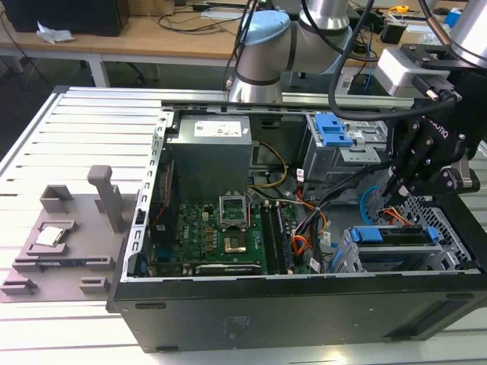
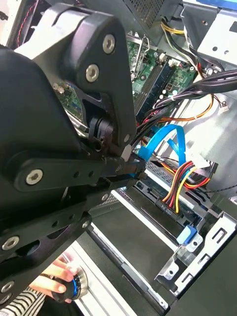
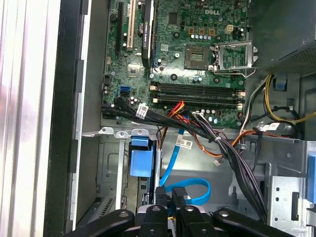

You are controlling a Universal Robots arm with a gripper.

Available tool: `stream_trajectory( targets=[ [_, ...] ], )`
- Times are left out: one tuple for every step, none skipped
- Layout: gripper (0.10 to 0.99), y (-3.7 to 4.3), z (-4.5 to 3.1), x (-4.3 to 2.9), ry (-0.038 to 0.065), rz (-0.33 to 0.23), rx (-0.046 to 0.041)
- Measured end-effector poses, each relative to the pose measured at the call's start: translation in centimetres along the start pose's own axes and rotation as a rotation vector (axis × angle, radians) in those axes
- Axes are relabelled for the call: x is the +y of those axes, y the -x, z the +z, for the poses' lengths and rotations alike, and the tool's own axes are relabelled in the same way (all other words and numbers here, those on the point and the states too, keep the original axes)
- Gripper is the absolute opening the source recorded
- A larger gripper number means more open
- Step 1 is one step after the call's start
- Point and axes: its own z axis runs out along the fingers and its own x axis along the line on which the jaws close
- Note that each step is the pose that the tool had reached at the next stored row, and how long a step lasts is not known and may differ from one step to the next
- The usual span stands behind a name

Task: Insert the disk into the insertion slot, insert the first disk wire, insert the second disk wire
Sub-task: 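Insert the second disk wire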

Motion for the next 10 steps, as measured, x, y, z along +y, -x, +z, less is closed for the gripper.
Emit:
stream_trajectory(
  targets=[
    [0.165,0.00,0.00,0.00,0.000,0.000,0.0000],
    [0.165,0.00,0.00,0.00,0.000,0.000,0.0000],
    [0.165,0.00,0.00,0.00,0.000,0.000,0.0001],
    [0.165,0.00,0.00,0.00,0.000,0.000,0.0001],
    [0.165,0.00,0.00,0.00,0.000,0.000,0.0001],
    [0.165,-0.01,0.00,-0.20,0.000,0.000,0.0001],
    [0.165,-0.04,-0.01,-0.66,0.000,0.000,0.0001],
    [0.165,-0.08,0.00,-0.72,0.000,0.000,0.0000],
    [0.165,-0.26,0.00,-0.71,0.000,0.000,0.0002],
    [0.165,-0.42,0.01,-0.71,0.000,0.000,0.0001]
  ],
)
